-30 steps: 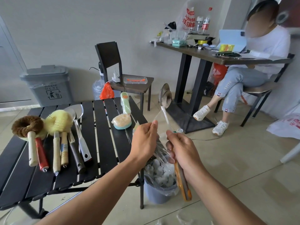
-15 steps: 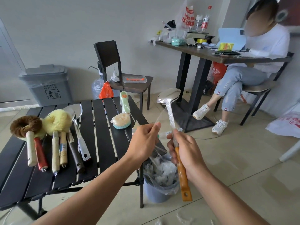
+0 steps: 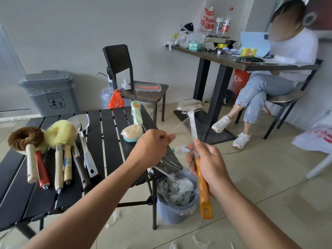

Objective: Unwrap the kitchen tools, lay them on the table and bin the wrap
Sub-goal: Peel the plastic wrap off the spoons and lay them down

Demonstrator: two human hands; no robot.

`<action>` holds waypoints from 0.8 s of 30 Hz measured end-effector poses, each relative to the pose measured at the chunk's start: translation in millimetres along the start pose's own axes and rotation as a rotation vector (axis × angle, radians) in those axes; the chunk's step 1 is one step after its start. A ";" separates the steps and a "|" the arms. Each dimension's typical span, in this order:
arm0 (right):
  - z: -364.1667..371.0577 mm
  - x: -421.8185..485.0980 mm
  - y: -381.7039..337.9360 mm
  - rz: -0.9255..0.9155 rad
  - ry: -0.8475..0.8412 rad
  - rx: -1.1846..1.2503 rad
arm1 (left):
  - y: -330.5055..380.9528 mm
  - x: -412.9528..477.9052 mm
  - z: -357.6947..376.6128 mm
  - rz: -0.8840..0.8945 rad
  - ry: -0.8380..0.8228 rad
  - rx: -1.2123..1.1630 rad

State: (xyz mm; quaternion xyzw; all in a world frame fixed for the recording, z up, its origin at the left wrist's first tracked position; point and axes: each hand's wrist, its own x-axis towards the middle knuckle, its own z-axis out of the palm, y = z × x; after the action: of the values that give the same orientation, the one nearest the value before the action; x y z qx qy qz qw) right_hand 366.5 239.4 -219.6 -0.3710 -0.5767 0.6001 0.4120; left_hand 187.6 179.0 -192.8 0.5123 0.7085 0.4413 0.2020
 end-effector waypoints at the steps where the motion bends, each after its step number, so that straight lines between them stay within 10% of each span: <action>1: -2.0 1.8 0.3 -0.017 0.032 -0.060 | -0.1 -1.7 -2.3 0.014 -0.009 0.030; 14: -12.4 5.6 11.4 -0.050 -0.017 -0.096 | -21.4 -12.8 -5.3 0.080 -0.054 0.070; 24: 25.9 -21.2 16.9 -0.151 -0.086 -0.249 | -0.2 -23.7 13.7 -0.158 -0.062 -0.371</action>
State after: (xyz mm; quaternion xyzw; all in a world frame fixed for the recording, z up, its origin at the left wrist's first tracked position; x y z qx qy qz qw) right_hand 349.6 209.9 -235.5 -0.3483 -0.6901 0.5067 0.3817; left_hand 206.9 163.3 -204.1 0.4224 0.6466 0.5311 0.3484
